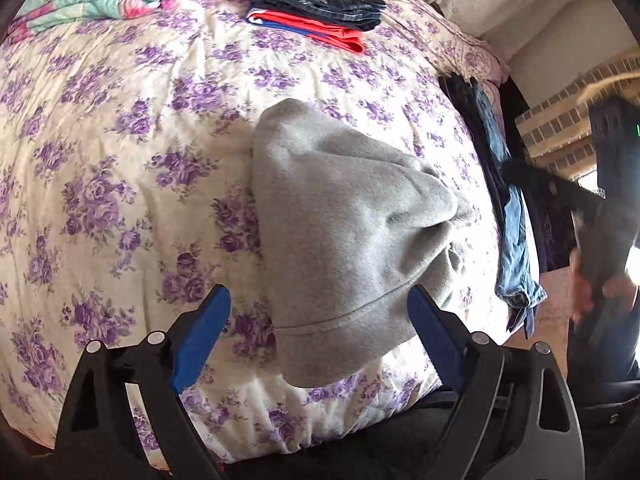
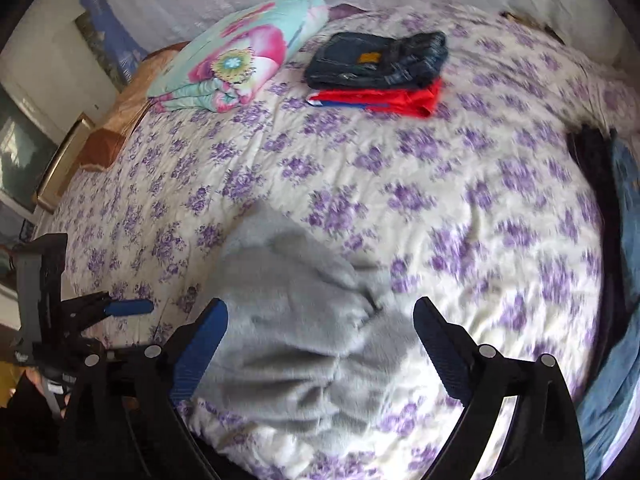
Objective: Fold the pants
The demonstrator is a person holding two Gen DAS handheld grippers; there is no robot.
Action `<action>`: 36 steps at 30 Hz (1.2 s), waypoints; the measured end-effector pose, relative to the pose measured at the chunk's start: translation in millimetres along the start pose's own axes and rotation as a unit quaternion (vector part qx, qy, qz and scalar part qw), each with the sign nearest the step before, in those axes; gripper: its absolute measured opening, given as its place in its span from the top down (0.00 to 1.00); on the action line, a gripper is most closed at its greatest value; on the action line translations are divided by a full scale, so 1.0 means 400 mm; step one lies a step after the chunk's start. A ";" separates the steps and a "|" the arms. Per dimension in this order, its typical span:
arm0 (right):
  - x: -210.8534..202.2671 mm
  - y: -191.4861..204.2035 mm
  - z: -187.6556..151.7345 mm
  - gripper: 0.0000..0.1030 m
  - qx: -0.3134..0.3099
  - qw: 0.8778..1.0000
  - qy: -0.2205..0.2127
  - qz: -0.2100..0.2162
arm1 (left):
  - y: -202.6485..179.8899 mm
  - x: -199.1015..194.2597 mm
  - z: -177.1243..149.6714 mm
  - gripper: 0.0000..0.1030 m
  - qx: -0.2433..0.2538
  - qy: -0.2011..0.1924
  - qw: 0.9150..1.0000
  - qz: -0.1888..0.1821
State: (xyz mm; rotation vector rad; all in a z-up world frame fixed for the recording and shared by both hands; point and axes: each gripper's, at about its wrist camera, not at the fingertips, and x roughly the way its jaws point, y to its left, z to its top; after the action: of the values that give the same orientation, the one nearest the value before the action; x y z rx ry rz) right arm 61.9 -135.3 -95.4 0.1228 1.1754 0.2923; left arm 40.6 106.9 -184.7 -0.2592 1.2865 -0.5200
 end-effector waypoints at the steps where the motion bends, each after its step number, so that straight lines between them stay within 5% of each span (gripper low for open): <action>1: 0.006 -0.033 -0.045 0.08 0.034 0.999 0.006 0.007 | 0.020 0.013 0.007 0.15 -0.014 0.007 1.000 -0.001; 8: 0.111 -0.128 -0.192 0.08 0.220 0.970 0.018 0.101 | 0.076 0.149 0.033 0.15 -0.089 0.067 0.992 -0.055; 19: 0.306 -0.136 -0.217 0.08 0.264 0.951 0.105 0.123 | 0.053 0.241 0.067 0.10 -0.079 0.106 0.989 -0.067; 23: 0.322 -0.131 -0.223 0.05 0.258 0.952 0.101 0.131 | 0.050 0.268 0.068 0.06 -0.079 0.112 0.989 -0.064; 25: 0.314 -0.122 -0.221 0.26 0.240 0.958 0.090 0.131 | 0.041 0.271 0.068 0.11 -0.073 0.108 0.990 -0.058; 28: 0.282 -0.102 -0.214 0.40 0.214 0.966 0.082 0.123 | -0.015 0.241 0.069 0.30 -0.026 0.086 0.996 -0.026; 36: 0.231 -0.095 -0.178 0.44 0.207 0.968 0.071 0.125 | -0.115 0.165 0.108 0.37 0.053 0.048 0.997 0.037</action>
State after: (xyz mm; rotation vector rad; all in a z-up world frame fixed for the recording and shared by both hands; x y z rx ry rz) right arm 35.2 -149.0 -214.4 0.6293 1.3539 0.2768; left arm 83.9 29.9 -207.1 -0.0977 1.3510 -0.5402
